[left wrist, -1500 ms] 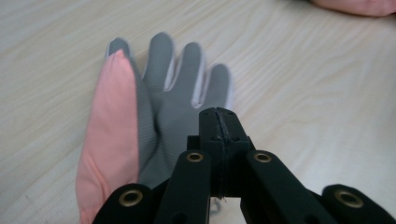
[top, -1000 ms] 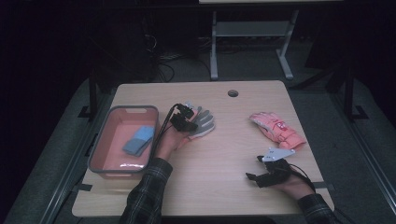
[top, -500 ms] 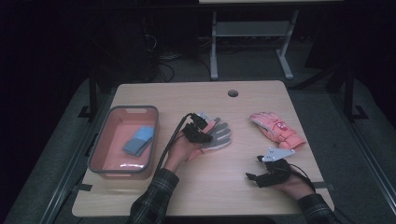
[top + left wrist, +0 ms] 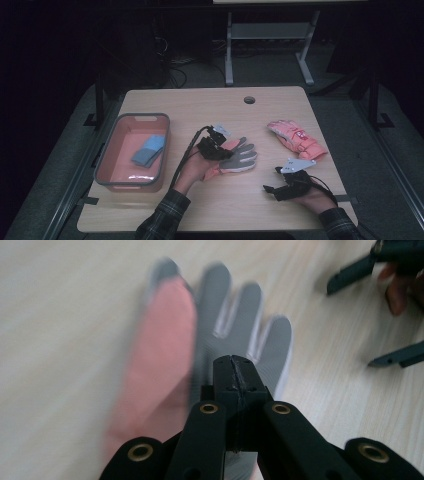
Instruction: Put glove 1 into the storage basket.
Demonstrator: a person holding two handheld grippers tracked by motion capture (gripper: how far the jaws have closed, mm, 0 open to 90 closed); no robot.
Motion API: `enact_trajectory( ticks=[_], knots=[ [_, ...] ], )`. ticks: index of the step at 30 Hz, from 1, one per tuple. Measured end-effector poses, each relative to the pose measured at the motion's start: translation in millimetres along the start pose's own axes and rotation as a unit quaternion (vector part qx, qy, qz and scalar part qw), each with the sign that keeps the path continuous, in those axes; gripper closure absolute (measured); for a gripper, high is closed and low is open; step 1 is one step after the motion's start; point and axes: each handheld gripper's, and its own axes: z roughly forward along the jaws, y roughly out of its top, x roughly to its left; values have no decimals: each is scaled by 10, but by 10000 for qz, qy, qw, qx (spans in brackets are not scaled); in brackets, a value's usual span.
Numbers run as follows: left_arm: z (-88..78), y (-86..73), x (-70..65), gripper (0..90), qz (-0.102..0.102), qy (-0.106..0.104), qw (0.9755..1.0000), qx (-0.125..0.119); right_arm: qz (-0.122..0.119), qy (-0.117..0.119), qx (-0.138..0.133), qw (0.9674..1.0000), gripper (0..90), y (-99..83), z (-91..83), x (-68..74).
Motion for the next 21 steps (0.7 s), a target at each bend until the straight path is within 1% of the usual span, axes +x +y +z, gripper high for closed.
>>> enact_trajectory(
  ticks=[1,2,4,5,6,8,10,12,13,14,16,17,20,21],
  knots=[
    [-53,11,43,898,-72,106,9999,-88,1,0,-1,10000,164,0,0,0],
    [-89,15,90,899,-105,179,9997,-115,1,1,0,10000,165,0,0,0],
    [-155,8,247,898,-235,371,9990,-121,1,1,-2,10000,164,0,0,0],
    [-160,1,301,899,-305,423,9986,-119,1,-1,-2,10000,165,0,0,0],
    [-154,-15,383,898,-349,507,9981,-73,2,0,-1,10000,164,0,0,0],
    [-110,-41,481,898,-426,564,9975,-24,3,1,-1,10000,164,0,0,0],
    [-22,-64,543,899,-395,470,9980,134,2,-1,-3,10000,165,0,0,0],
    [51,-75,532,898,-327,336,9987,208,1,1,-2,10000,164,0,0,0],
    [86,-80,511,898,-258,282,9989,259,1,1,-3,10000,164,0,0,0],
    [115,-86,483,899,-205,267,9991,272,1,1,-2,10000,164,0,0,0],
    [142,-101,450,899,-144,210,9992,298,1,3,-3,10000,165,0,0,0],
    [151,-114,424,898,-77,140,9992,362,1,2,-3,10000,164,0,0,0],
    [164,-140,357,899,-89,73,9994,340,-1,2,-3,10000,165,0,0,0],
    [154,-152,336,899,-11,34,9991,414,-1,3,-4,10000,164,0,0,0]
  ],
)
